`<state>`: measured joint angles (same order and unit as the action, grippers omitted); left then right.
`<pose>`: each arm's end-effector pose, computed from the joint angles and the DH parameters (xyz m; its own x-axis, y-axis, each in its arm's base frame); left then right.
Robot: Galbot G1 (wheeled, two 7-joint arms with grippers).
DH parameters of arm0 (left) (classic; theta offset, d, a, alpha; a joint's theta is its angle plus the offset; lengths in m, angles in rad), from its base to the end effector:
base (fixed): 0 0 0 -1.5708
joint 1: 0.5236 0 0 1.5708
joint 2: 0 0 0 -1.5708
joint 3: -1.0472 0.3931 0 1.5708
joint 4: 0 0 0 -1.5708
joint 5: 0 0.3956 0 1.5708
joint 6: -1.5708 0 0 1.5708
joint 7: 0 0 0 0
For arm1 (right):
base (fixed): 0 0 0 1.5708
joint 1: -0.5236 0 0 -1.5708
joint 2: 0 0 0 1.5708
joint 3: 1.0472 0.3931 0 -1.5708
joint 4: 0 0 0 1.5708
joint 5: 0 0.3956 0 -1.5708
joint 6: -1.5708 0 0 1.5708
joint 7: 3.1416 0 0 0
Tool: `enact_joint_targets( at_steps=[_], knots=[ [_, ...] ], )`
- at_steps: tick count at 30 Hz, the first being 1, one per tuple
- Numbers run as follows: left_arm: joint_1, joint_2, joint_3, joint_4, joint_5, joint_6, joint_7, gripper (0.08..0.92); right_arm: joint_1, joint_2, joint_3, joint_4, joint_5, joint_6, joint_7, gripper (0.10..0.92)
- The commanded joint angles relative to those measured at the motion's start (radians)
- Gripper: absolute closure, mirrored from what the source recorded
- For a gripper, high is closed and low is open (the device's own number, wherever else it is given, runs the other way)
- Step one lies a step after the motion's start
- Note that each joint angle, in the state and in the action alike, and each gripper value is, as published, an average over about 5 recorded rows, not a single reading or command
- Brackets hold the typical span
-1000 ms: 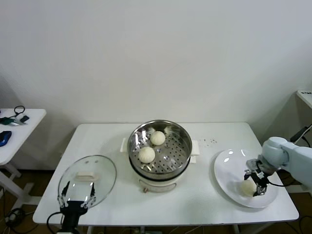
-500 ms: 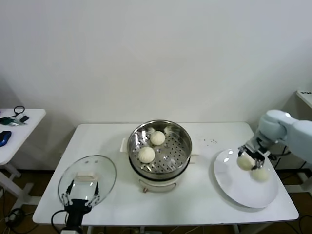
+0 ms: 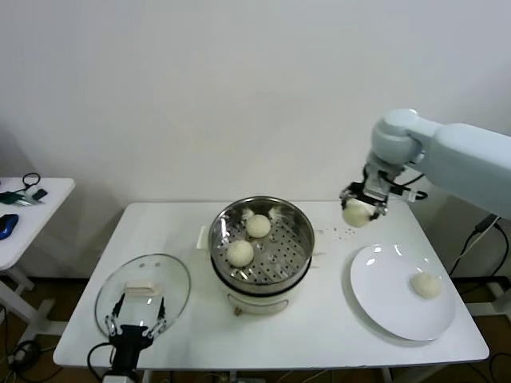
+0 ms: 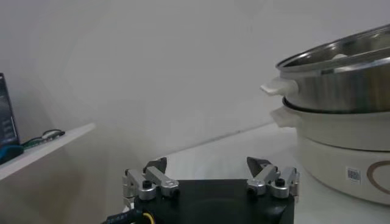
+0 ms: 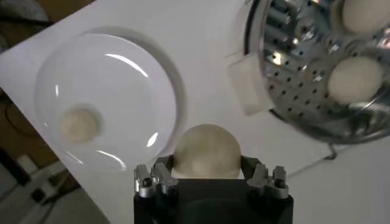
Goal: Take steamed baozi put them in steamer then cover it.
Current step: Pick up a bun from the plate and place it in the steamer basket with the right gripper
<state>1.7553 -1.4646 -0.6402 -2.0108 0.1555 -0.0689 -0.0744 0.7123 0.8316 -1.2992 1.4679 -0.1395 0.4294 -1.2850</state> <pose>0.1276 0.0652 -0.3975 -0.9798 -0.1097 0.1674 -0.0523 0.9477 0.3149 0.5854 -0.0106 0.0119 -0.2217 0.0261 0.9748 -0.3748 -0.9251 -0.0605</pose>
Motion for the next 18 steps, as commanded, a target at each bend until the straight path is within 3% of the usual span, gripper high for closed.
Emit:
enact_joint_targets(
  at_steps=[1, 18],
  knots=[
    [0.001, 0.004, -0.001, -0.002, 0.000, 0.001, 0.000, 0.177, 0.008, 0.239, 0.032, 0.040, -0.014, 0.078, -0.022, 0.312],
    [-0.006, 0.019, -0.012, 0.003, -0.007, 0.011, 0.000, 0.177, -0.198, 0.372, 0.034, 0.042, -0.103, 0.082, 0.000, 0.313]
  ],
)
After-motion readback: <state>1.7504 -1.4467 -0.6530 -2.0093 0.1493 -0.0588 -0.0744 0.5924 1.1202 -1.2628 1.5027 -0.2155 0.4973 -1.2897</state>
